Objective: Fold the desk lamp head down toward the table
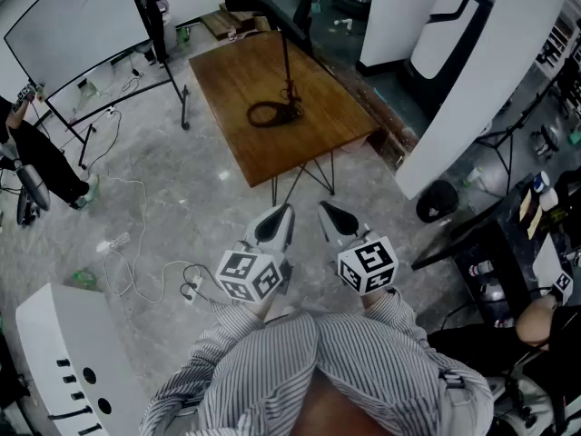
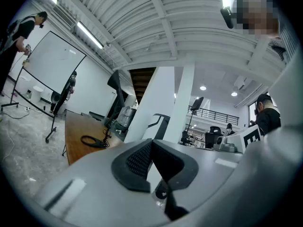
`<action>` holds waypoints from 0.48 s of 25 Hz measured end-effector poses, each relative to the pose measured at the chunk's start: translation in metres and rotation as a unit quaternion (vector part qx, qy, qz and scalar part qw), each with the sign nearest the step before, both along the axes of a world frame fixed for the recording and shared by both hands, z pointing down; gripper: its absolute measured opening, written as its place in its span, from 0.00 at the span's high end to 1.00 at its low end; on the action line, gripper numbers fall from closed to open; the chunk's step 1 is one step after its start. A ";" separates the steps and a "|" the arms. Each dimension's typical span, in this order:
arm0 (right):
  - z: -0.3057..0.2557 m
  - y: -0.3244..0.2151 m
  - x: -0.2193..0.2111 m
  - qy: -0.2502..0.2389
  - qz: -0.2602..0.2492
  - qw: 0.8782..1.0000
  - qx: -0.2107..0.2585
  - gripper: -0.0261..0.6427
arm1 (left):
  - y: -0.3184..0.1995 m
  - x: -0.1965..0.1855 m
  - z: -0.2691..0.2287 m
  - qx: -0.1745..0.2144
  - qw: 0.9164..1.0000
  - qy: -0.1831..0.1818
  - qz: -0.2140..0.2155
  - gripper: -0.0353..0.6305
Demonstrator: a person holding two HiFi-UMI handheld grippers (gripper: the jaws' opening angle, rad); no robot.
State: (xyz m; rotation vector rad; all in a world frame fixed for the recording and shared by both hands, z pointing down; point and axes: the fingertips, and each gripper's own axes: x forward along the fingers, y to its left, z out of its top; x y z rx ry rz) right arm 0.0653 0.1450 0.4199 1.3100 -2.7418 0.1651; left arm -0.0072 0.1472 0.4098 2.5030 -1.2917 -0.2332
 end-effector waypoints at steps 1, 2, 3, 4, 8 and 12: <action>0.001 0.000 0.001 0.004 0.002 1.000 -0.001 0.96 | 0.001 0.000 0.001 0.000 1.000 -0.003 -0.002 0.94; 0.002 0.001 0.003 0.008 0.005 1.000 -0.002 0.96 | 0.001 0.001 0.002 -0.001 1.000 -0.006 -0.003 0.94; 0.003 0.001 0.005 0.011 0.007 1.000 -0.003 0.96 | 0.002 0.002 0.003 -0.002 1.000 -0.008 -0.003 0.94; 0.004 0.001 0.006 0.013 0.008 1.000 -0.003 0.96 | 0.003 0.004 0.005 -0.003 1.000 -0.011 -0.002 0.94; 0.006 0.002 0.006 0.011 0.006 1.000 -0.007 0.96 | 0.009 0.013 0.011 -0.013 1.000 -0.012 0.014 0.94; 0.011 0.005 0.006 0.013 0.006 1.000 -0.013 0.96 | 0.014 0.020 0.013 -0.014 1.000 -0.009 0.024 0.94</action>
